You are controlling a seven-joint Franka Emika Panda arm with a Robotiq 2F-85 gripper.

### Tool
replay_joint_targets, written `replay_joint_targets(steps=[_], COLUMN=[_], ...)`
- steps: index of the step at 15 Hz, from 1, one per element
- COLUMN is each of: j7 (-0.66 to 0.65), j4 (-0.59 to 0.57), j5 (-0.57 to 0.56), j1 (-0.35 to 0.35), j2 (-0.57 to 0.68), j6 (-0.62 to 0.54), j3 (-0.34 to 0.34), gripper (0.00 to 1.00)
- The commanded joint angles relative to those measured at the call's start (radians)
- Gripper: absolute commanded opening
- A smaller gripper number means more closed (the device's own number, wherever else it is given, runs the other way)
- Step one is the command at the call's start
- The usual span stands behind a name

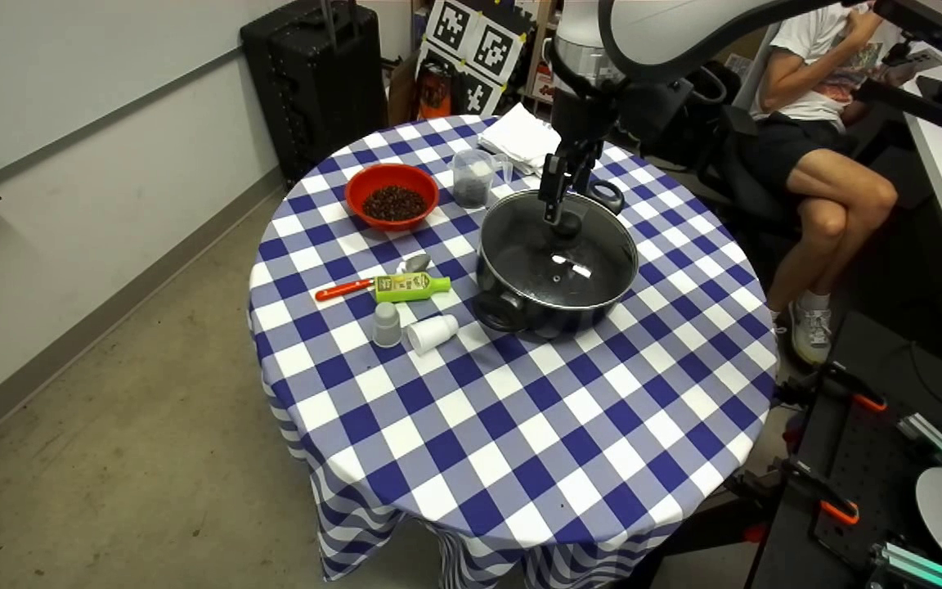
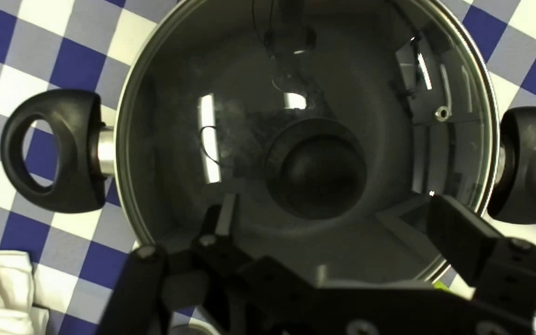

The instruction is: Remove the glass lid from the pot

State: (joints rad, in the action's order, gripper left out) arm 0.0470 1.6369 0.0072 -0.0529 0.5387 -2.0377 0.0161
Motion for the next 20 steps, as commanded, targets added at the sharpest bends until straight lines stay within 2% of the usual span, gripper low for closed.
replay_joint_targets(steps=[1, 9, 20], j7=[-0.021, -0.04, -0.188], j4=[-0.015, -0.009, 0.068], j5=[0.033, 0.093, 0.054], j1=[0.019, 0.036, 0.006], j2=[0.01, 0.03, 0.002], j6=[0.015, 0.002, -0.082], j3=[0.011, 0.013, -0.015], gripper=[1.0, 1.0, 1.0])
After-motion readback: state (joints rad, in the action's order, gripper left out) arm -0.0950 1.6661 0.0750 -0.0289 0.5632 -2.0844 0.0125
